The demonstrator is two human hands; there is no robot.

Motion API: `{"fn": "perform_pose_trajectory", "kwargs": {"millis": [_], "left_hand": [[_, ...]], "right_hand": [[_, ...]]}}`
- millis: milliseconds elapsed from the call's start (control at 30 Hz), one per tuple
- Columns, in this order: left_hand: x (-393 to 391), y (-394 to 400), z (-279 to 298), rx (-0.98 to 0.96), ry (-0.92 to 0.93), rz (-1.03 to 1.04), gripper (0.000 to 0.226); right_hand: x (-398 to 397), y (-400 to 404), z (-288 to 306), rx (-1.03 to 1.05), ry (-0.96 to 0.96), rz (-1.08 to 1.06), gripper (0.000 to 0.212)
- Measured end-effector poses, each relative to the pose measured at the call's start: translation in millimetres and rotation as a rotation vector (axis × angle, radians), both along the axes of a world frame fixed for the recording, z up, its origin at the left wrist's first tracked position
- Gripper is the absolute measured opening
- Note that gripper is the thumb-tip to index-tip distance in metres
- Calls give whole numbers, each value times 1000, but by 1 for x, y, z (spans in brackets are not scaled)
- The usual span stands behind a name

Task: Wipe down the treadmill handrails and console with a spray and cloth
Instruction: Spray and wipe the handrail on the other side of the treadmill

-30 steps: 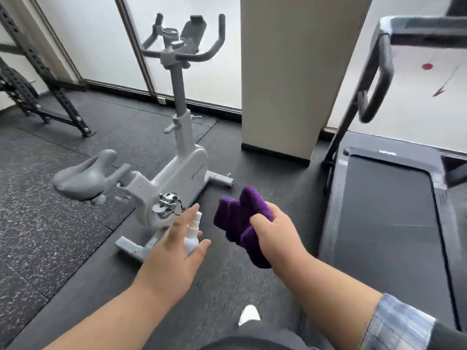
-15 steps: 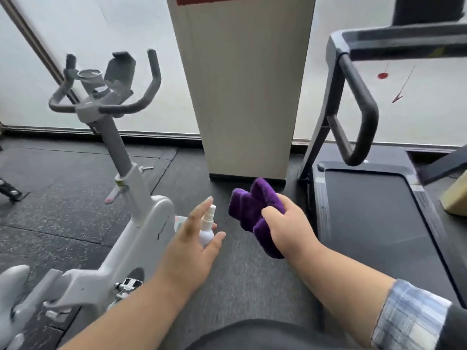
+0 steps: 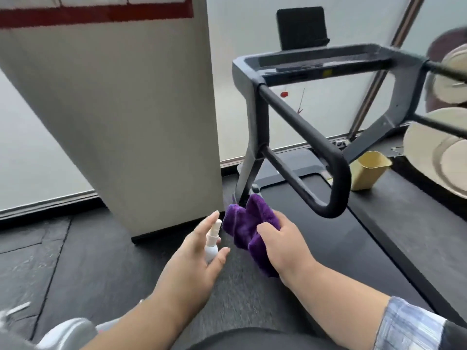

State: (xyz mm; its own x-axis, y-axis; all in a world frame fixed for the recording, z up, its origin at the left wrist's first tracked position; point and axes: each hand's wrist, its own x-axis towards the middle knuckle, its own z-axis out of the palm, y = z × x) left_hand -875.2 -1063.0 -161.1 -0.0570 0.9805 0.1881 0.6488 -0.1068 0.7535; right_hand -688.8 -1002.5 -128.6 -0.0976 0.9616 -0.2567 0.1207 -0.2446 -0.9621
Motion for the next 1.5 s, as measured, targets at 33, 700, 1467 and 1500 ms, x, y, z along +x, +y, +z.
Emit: {"fn": "perform_pose_trajectory", "kwargs": {"millis": [33,700,1467,1500], "left_hand": [[-7,21,5,0,16,-61,73],[32,267,36,138,-170,-478,57],[-17,461,38,97,-238,-961,59],[-20,469,37,87,-237,-978,59]], "right_hand": [[-7,12,3,2,-6,-43,41],[9,146,42,142,78,-458,32],[-27,370,102,504,-984,-637,45],[-32,382,95,332,-1169,-486,53]]}}
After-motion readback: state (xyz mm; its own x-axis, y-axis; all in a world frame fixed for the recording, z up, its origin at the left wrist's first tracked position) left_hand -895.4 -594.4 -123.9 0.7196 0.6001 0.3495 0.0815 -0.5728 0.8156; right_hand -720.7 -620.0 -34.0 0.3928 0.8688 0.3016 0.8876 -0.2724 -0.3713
